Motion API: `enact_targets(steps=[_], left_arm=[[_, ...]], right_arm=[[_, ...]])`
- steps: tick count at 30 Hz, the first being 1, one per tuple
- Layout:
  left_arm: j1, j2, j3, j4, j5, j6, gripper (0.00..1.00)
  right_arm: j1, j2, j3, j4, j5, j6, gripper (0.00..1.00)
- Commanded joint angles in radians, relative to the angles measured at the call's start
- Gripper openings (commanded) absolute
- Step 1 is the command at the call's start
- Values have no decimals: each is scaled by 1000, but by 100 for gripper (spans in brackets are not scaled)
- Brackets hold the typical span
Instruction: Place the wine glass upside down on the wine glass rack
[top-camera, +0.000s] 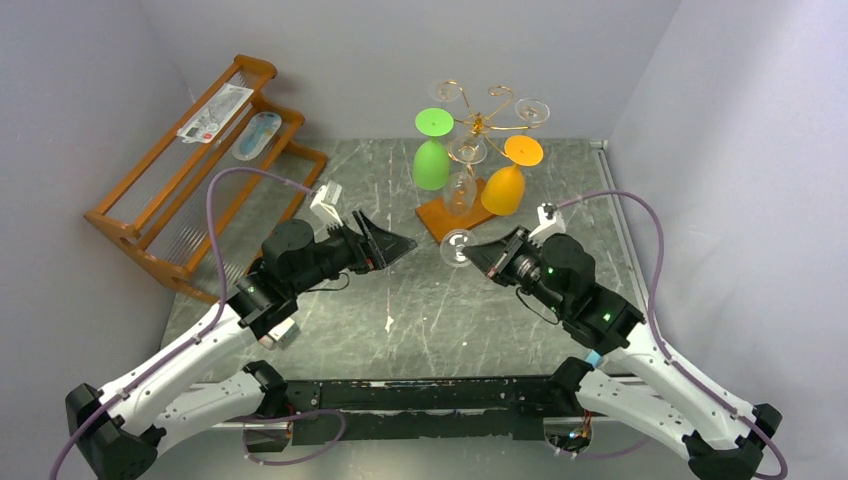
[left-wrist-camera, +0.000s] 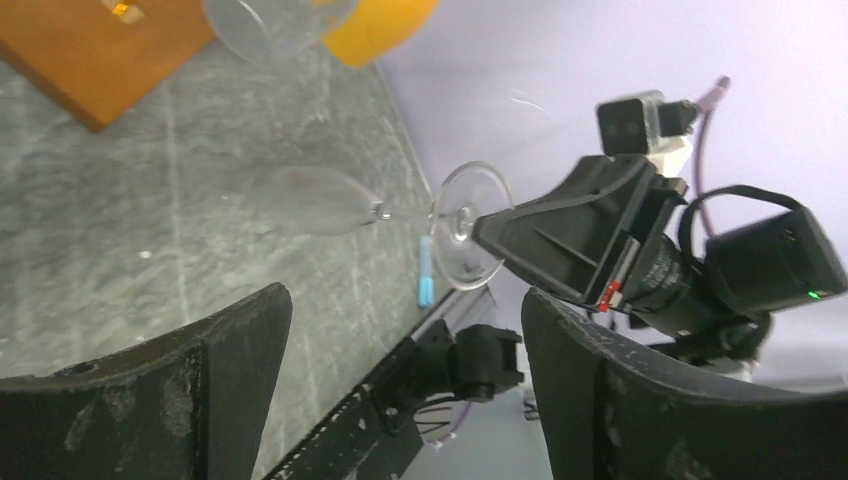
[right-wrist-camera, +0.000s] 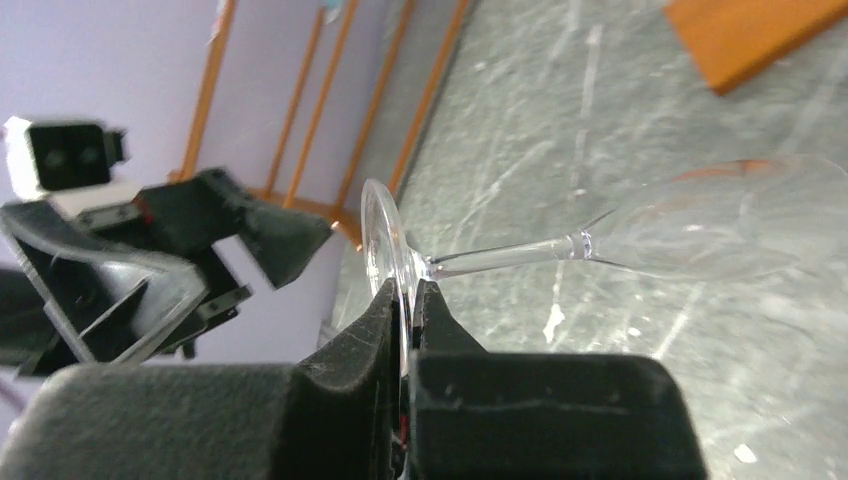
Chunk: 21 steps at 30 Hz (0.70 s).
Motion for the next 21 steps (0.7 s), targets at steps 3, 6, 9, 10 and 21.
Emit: enact_targets(steps=[3,6,9,10,21], left_arm=[[4,-28,70,-183,-180,118,92],[4,-25,79,-201,-180,135,93],[4,-17,83,-215,-201,148,93],[4,-16,84,-217,-211,153,94],[4,3,86,-232,-232,181,95]], right_arm=[[-4,-16,83,-370,371,128,0],[-4,-35,101,-452,513,166,0],[-4,-32,126,-535,658,198,0],[-4,-27,128,-548,695,197,0],[-46,41,114,-396,908,99,0]])
